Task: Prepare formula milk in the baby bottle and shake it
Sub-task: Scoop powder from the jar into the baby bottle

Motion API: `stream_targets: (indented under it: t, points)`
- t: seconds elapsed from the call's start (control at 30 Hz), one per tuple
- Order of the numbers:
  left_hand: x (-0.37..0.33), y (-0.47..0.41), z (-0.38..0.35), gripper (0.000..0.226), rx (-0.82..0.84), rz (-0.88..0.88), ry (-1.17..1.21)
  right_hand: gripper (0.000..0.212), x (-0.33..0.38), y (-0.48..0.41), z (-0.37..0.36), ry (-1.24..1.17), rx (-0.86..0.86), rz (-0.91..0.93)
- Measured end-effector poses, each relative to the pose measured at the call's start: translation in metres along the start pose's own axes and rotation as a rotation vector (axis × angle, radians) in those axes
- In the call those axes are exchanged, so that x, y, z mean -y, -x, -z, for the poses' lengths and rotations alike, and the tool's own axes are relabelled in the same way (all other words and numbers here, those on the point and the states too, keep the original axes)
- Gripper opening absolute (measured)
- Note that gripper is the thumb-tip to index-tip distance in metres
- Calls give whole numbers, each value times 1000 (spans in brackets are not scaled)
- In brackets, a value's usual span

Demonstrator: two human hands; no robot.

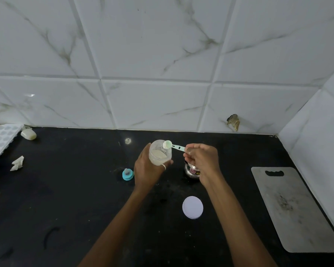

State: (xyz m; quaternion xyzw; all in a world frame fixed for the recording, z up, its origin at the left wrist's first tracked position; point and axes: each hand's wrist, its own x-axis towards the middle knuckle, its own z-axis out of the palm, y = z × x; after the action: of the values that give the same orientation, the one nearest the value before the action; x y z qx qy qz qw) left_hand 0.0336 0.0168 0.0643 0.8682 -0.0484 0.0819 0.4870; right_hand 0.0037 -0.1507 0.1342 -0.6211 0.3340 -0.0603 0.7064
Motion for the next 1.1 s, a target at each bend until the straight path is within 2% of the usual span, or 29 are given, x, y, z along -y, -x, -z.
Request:
stream_targets:
  t: [0.7,0.77,0.87,0.93,1.1]
  points:
    - [54,11,-84,73,48,176,114,13,-26,-38,26,-33,-19,-134]
    - [57,10,-87,84,64,192,114,14,-27,-38,26,-36,-8,-135]
    - [55,13,-87,119,116,291,106,13,-25,-37,23,-38,-7,-136]
    - [51,16,-84,133,116,326,128,13,-21,-36,20,-51,-12,-137]
    - [49,18,-63,113,9,180,40,13,-9,-29,8,-87,10,-96]
